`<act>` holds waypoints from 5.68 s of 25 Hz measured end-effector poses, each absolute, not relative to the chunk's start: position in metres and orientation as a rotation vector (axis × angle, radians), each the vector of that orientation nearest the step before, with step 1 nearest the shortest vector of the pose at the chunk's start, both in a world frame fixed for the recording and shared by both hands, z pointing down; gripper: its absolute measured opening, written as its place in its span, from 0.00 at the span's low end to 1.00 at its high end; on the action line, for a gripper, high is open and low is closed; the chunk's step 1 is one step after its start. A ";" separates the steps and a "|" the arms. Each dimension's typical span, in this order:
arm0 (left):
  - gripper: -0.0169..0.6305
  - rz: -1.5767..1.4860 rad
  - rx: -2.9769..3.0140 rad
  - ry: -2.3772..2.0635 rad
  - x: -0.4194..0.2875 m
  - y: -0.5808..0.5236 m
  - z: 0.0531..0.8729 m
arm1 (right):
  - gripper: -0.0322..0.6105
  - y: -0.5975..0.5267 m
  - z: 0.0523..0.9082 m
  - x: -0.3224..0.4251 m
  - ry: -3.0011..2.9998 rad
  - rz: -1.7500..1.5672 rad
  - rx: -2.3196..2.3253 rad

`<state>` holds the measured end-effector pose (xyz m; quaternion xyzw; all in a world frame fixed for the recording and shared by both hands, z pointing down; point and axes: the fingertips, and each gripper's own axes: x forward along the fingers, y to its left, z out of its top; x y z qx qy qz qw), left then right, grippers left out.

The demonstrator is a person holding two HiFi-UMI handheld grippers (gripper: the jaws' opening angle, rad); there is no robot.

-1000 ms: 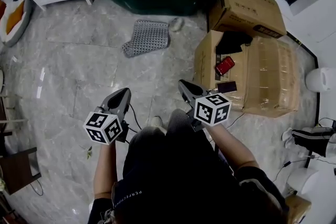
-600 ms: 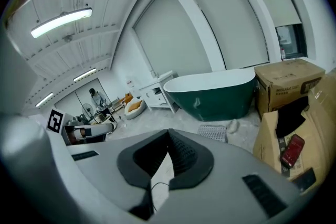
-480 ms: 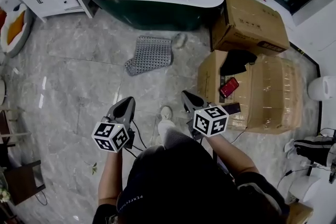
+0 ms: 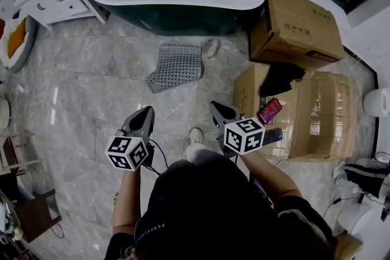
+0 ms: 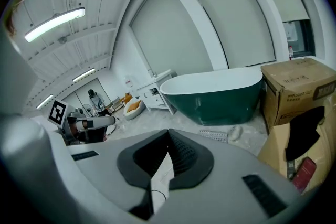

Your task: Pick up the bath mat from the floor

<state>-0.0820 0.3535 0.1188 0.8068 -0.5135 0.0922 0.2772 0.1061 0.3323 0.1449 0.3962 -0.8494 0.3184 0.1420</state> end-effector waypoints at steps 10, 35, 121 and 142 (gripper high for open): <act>0.03 0.323 2.199 -1.414 -0.083 0.292 0.124 | 0.05 0.276 0.153 0.106 -2.441 0.935 1.209; 0.04 0.533 2.323 -0.959 -0.146 0.125 0.236 | 0.05 0.131 0.225 0.039 -2.240 1.031 1.410; 0.42 0.727 1.731 -1.195 -0.211 0.076 0.878 | 0.47 0.019 0.887 0.098 -1.962 1.393 1.133; 0.05 0.567 1.594 -1.253 -0.231 0.065 0.825 | 0.22 0.021 0.822 0.084 -2.034 1.367 1.079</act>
